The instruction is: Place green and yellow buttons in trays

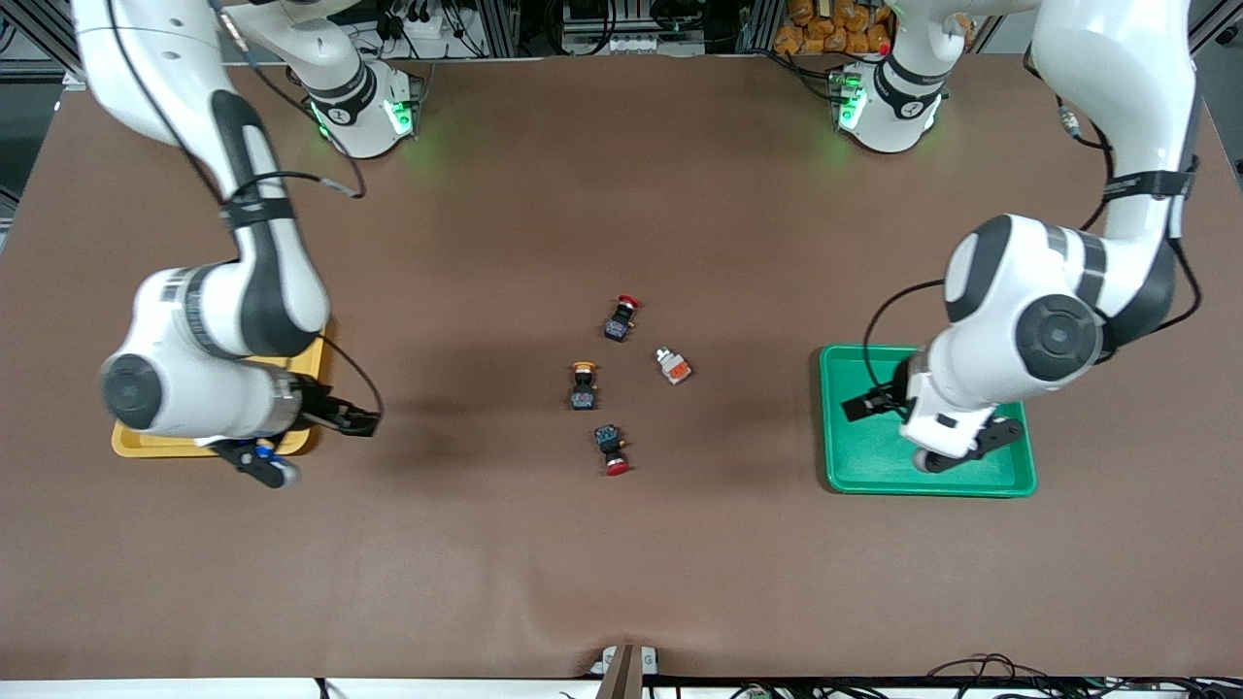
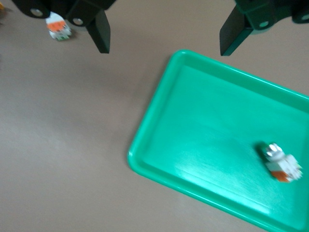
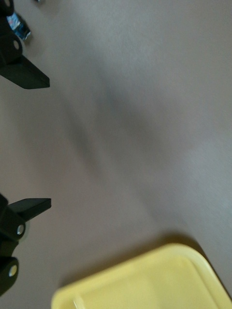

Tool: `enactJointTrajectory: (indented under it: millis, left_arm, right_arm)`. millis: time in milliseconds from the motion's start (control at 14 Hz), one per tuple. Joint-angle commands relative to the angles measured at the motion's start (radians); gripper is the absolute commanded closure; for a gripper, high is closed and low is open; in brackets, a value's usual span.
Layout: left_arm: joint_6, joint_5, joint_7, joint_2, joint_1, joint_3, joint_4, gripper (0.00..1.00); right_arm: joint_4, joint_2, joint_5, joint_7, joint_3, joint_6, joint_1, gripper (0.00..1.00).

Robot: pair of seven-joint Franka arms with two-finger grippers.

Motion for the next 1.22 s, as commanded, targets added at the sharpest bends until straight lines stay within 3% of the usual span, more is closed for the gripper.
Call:
enactJointTrajectory:
  millis: [0, 358, 717, 1147]
  left_arm:
    - [-0.023, -0.016, -0.047, -0.009, 0.000, -0.034, 0.001, 0.00]
    - [-0.012, -0.014, -0.113, -0.005, -0.040, -0.054, 0.002, 0.00]
    - [-0.001, -0.001, -0.124, 0.013, -0.043, -0.054, 0.002, 0.00]
    - [0.035, -0.028, -0.243, 0.048, -0.084, -0.054, -0.013, 0.00]
  right_arm:
    - [-0.003, 0.018, 0.016, 0.048, -0.010, 0.022, 0.063, 0.00]
    - [-0.004, 0.036, 0.016, 0.009, -0.007, 0.170, 0.233, 0.00]
    - [-0.003, 0.130, 0.010, -0.023, -0.005, 0.366, 0.410, 0.00]
    - [0.000, 0.203, 0.006, -0.077, -0.005, 0.475, 0.491, 0.00]
